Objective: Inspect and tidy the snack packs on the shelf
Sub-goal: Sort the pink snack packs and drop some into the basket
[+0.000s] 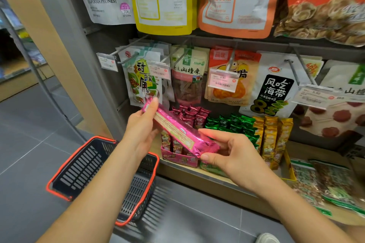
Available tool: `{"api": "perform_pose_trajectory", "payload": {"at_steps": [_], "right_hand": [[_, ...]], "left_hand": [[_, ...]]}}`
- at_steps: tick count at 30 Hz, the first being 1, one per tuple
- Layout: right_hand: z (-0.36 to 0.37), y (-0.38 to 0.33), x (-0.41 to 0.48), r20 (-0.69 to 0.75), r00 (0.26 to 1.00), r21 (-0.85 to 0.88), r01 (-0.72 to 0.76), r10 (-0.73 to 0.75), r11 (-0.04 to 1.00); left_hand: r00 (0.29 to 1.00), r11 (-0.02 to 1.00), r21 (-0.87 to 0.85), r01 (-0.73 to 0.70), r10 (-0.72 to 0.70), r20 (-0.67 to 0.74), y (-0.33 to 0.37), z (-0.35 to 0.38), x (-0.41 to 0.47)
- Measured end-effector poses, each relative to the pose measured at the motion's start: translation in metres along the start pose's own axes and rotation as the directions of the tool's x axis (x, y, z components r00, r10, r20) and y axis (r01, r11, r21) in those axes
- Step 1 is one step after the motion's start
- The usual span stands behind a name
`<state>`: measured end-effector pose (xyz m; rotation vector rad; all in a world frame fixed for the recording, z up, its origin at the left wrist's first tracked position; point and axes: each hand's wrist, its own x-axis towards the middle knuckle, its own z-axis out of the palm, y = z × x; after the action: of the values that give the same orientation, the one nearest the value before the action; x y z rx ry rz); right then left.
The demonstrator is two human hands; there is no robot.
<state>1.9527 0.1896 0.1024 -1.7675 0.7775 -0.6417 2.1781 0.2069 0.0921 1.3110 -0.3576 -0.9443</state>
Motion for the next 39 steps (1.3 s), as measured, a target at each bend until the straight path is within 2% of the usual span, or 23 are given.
{"api": "perform_pose_trajectory", "payload": {"at_steps": [2, 4, 7, 9, 13, 18, 25, 27, 28, 30, 32, 34, 36, 39], "right_hand": [[0.002, 0.0, -0.002, -0.081, 0.993, -0.117, 0.079, -0.088, 0.99], [0.003, 0.0, -0.004, -0.096, 0.964, -0.32, 0.204, -0.246, 0.925], [0.004, 0.003, -0.004, -0.049, 0.922, -0.465, 0.32, -0.385, 0.825], [0.005, 0.004, -0.004, -0.086, 0.884, -0.489, 0.364, -0.459, 0.793], [0.007, 0.005, -0.004, -0.197, 0.761, -0.571, 0.423, -0.618, 0.703], [0.009, 0.006, -0.006, -0.123, 0.68, -0.731, 0.43, -0.723, 0.529], [0.012, 0.005, -0.005, -0.061, 0.615, -0.773, 0.469, -0.786, 0.427], [0.014, 0.005, -0.005, -0.084, 0.66, -0.73, 0.469, -0.747, 0.497], [0.015, 0.005, -0.004, -0.129, 0.71, -0.668, 0.454, -0.693, 0.59], [0.014, 0.003, -0.001, -0.251, 0.844, -0.441, 0.336, -0.474, 0.832], [0.012, 0.003, 0.003, -0.283, 0.945, -0.151, 0.126, -0.165, 0.98], [0.01, 0.005, 0.006, -0.214, 0.975, 0.134, -0.038, 0.067, 0.99], [0.007, 0.006, 0.007, -0.133, 0.967, 0.351, -0.16, 0.218, 0.923], [0.001, 0.005, 0.007, -0.139, 0.944, 0.349, -0.237, 0.3, 0.907]], "left_hand": [[0.993, 0.988, 0.152, 0.037, -0.054, 0.108, -0.004, 0.004, -0.006], [0.962, 0.961, 0.261, 0.086, -0.148, 0.229, -0.01, 0.012, -0.015], [0.92, 0.951, 0.272, 0.144, -0.23, 0.318, -0.019, 0.027, -0.029], [0.924, 0.971, 0.18, 0.16, -0.211, 0.318, -0.019, 0.031, -0.032], [0.94, 0.982, 0.03, 0.187, -0.188, 0.285, -0.018, 0.031, -0.032], [0.943, 0.978, 0.037, 0.204, -0.206, 0.26, -0.024, 0.03, -0.035], [0.953, 0.965, -0.095, 0.244, -0.22, 0.209, -0.023, 0.027, -0.032], [0.958, 0.963, -0.127, 0.237, -0.21, 0.197, -0.023, 0.025, -0.031], [0.961, 0.961, -0.149, 0.233, -0.204, 0.189, -0.023, 0.024, -0.03], [0.967, 0.958, -0.185, 0.22, -0.188, 0.175, -0.023, 0.022, -0.03], [0.972, 0.957, -0.209, 0.201, -0.168, 0.166, -0.023, 0.02, -0.029], [0.974, 0.961, -0.212, 0.18, -0.144, 0.172, -0.024, 0.02, -0.029], [0.974, 0.969, -0.191, 0.159, -0.123, 0.189, -0.025, 0.022, -0.029], [0.97, 0.977, -0.166, 0.135, -0.097, 0.222, -0.027, 0.024, -0.03]]}}
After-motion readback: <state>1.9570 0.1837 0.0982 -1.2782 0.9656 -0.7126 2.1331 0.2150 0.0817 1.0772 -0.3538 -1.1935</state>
